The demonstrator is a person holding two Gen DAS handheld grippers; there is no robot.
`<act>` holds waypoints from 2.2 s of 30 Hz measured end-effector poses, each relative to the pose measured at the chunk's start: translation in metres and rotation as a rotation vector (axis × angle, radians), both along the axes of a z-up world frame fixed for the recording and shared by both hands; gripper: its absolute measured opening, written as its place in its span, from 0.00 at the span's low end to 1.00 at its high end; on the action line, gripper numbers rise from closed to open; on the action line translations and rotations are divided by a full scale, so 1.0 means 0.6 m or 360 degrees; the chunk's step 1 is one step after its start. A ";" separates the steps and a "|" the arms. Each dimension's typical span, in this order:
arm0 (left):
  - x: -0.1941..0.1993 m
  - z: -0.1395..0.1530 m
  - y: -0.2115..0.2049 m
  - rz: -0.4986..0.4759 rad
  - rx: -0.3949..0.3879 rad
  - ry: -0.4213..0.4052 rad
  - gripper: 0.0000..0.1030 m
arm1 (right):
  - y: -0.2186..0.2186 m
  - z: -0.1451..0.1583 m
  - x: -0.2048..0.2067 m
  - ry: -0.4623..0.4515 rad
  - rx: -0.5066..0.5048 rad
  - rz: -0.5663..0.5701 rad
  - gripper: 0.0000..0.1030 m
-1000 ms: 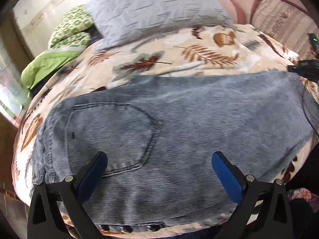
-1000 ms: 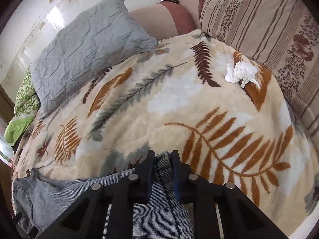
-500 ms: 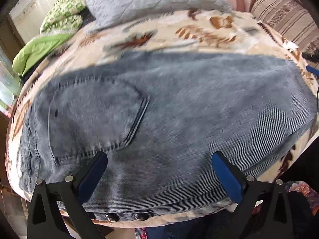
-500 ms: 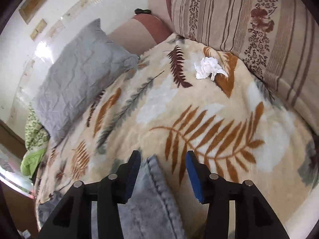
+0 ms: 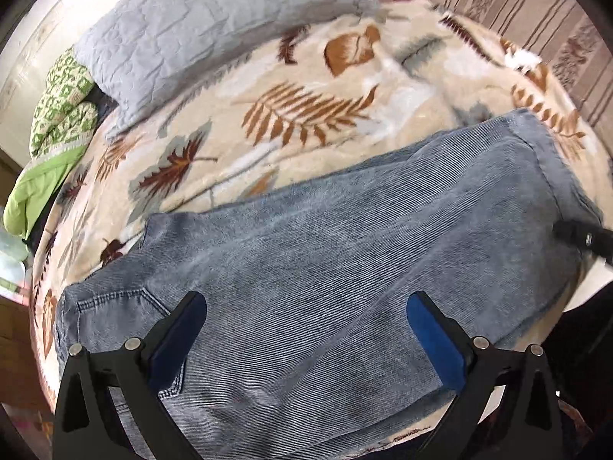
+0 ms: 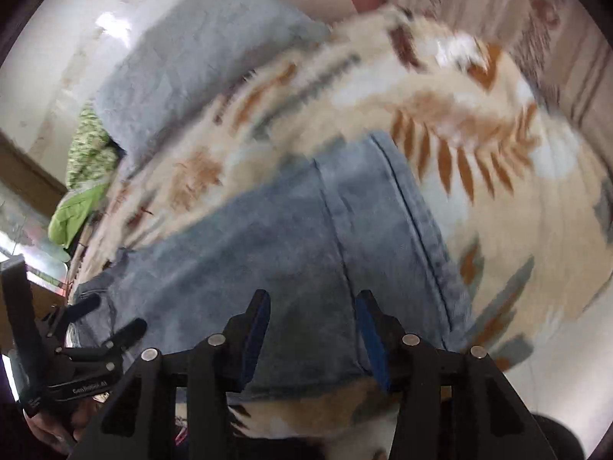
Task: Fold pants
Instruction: 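Smooth the jeans with the left gripper while the right gripper releases the hem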
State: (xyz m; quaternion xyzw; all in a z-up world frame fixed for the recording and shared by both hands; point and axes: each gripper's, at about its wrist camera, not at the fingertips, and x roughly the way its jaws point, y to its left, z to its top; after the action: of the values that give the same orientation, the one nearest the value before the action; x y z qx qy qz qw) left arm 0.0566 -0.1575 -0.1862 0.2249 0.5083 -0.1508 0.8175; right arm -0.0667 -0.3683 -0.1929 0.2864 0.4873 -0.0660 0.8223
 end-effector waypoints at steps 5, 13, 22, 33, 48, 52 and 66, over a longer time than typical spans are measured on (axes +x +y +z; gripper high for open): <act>0.004 -0.053 0.023 0.0120 0.0079 0.0208 1.00 | -0.007 -0.015 -0.003 0.0056 0.0002 0.0085 0.42; -0.009 -0.057 0.056 0.0139 0.0008 0.0280 1.00 | -0.011 -0.013 -0.016 0.0082 0.0008 0.0085 0.41; -0.030 -0.064 0.092 0.0137 -0.0059 0.0346 1.00 | -0.001 -0.015 -0.013 0.0079 -0.0044 0.0105 0.41; -0.035 -0.039 0.136 0.0179 -0.0079 0.0278 1.00 | 0.016 -0.015 -0.007 0.0076 -0.0130 0.0120 0.46; -0.029 -0.040 0.207 0.0327 -0.0011 0.0182 1.00 | 0.006 0.040 -0.039 -0.0327 0.0053 -0.0064 0.46; -0.041 -0.024 0.170 0.0224 -0.0037 0.0138 1.00 | 0.038 0.037 -0.020 -0.0287 0.0015 0.0056 0.46; -0.045 -0.051 0.077 -0.0011 0.0015 0.0214 1.00 | 0.084 -0.017 0.008 -0.0040 -0.0082 0.0349 0.49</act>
State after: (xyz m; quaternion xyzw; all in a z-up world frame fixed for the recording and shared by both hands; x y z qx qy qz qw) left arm 0.0296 -0.1112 -0.2169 0.2198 0.5620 -0.1660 0.7800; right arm -0.0621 -0.3176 -0.2031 0.2111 0.5035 0.0154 0.8377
